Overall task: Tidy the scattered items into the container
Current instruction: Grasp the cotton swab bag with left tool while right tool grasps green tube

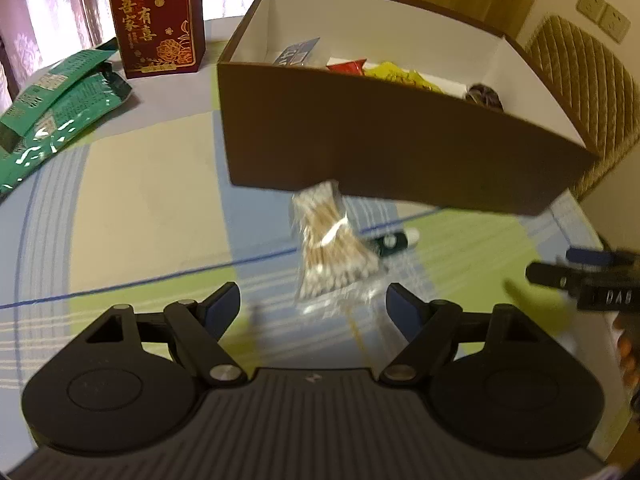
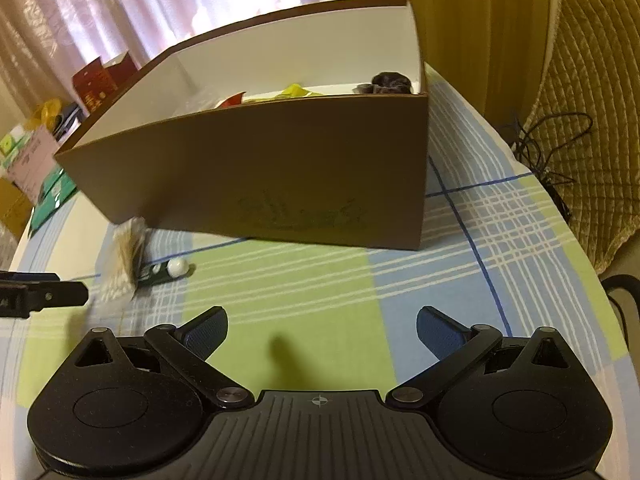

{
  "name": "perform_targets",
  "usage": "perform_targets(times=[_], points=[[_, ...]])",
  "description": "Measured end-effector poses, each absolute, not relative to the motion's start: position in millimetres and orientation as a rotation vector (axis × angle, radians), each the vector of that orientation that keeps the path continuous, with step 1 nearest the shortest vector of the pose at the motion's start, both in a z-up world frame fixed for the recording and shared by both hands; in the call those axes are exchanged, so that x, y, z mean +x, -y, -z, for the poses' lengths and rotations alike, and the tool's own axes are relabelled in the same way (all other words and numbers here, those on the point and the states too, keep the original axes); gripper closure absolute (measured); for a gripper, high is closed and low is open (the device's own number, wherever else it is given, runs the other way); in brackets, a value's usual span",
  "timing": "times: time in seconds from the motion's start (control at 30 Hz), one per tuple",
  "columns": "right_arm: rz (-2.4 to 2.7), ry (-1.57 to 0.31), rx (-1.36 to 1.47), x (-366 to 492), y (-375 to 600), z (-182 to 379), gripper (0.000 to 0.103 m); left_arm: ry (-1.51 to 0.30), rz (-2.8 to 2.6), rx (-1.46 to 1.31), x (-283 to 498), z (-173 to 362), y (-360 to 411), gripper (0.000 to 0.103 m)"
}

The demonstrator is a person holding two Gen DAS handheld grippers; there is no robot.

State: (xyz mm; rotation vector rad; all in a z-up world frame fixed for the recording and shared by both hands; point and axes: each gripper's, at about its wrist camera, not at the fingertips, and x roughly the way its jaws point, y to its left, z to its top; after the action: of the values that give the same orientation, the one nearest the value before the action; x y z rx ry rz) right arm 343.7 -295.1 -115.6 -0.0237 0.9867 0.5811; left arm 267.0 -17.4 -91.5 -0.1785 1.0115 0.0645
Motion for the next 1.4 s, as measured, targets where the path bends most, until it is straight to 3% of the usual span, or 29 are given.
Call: perform_targets(times=[0.2, 0.37, 0.43, 0.53, 0.83, 0.87, 0.93, 1.17, 1.27, 1.33, 1.4], points=[[-0.581, -0.987, -0.004, 350, 296, 117, 0.000, -0.990, -0.065, -0.199, 298, 102, 21, 0.026], [-0.615, -0.985, 0.005, 349, 297, 119, 0.000, -1.006, -0.064, -0.183, 316, 120, 20, 0.047], [-0.633, -0.988, 0.001, 348, 296, 120, 0.000, -1.014, -0.056, -0.202, 318, 125, 17, 0.068], [-0.674, -0.988, 0.007, 345, 293, 120, 0.000, -1.007, -0.047, -0.245, 313, 125, 9, 0.078], [-0.975, -0.901, -0.180, 317, 236, 115, 0.000, -1.048, -0.127, -0.279, 260, 121, -30, 0.081], [-1.012, -0.866, -0.220, 312, 225, 114, 0.006, -1.052, -0.143, -0.283, 252, 121, -34, 0.081], [-1.087, -0.810, -0.314, 306, 202, 114, 0.028, -1.059, -0.180, -0.289, 237, 119, -44, 0.081], [-1.172, -0.660, -0.534, 297, 145, 134, 0.029, -1.076, -0.243, -0.312, 202, 120, -58, 0.080], [-1.193, -0.679, -0.599, 301, 134, 149, 0.053, -1.075, -0.246, -0.314, 196, 120, -57, 0.080], [-1.191, -0.742, -0.539, 311, 137, 153, 0.053, -1.077, -0.241, -0.313, 194, 120, -56, 0.080], [-1.174, -0.791, -0.494, 317, 140, 152, 0.067, -1.077, -0.235, -0.313, 192, 119, -54, 0.080]])
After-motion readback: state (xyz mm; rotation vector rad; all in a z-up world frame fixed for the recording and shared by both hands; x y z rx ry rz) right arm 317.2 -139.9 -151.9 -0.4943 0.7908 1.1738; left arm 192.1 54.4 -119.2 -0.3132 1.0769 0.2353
